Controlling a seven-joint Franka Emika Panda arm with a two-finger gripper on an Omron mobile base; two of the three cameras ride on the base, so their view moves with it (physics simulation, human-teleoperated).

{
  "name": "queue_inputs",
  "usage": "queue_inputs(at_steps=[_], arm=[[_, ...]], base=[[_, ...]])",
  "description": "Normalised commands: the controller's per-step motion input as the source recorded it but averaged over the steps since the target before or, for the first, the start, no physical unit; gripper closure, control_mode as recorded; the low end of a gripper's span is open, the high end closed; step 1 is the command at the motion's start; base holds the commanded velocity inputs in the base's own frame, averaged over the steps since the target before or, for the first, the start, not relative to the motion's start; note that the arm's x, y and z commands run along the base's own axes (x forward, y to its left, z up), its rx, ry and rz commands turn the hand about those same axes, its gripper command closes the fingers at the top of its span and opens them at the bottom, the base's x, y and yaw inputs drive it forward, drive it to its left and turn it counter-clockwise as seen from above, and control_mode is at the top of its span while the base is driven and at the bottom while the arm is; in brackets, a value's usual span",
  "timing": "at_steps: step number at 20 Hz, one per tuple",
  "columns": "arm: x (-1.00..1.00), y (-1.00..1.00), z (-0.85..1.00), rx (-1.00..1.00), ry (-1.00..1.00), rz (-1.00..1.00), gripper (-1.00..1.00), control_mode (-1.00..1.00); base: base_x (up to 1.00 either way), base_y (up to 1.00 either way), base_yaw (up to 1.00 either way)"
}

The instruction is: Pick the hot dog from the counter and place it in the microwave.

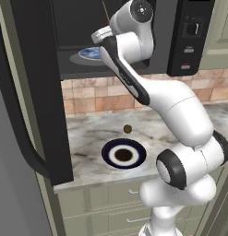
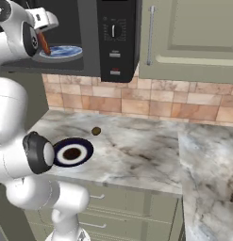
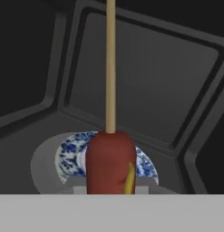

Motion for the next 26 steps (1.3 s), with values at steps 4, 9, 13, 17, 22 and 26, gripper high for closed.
queue_inputs(at_steps=[4, 9, 13, 17, 22, 26], arm=[[0.39, 0.39, -0.01, -0.01, 0.00, 0.00, 1.00, -1.00], [0.36, 0.22, -0.12, 0.00, 0.00, 0.00, 1.00, -1.00], [0.39, 0.04, -0.14, 0.00, 0.00, 0.00, 1.00, -1.00], [0.33, 0.00, -0.07, 0.00, 0.00, 0.00, 1.00, -1.00], [0.42, 0.00, -0.01, 0.00, 0.00, 0.00, 1.00, -1.00], [0.38, 0.00, -0.12, 0.00, 0.00, 0.00, 1.00, -1.00]], base=[[0.00, 0.00, 0.00], [0.00, 0.00, 0.00], [0.00, 0.00, 0.00], [0.00, 0.00, 0.00], [0.00, 0.00, 0.00], [0.00, 0.00, 0.00]])
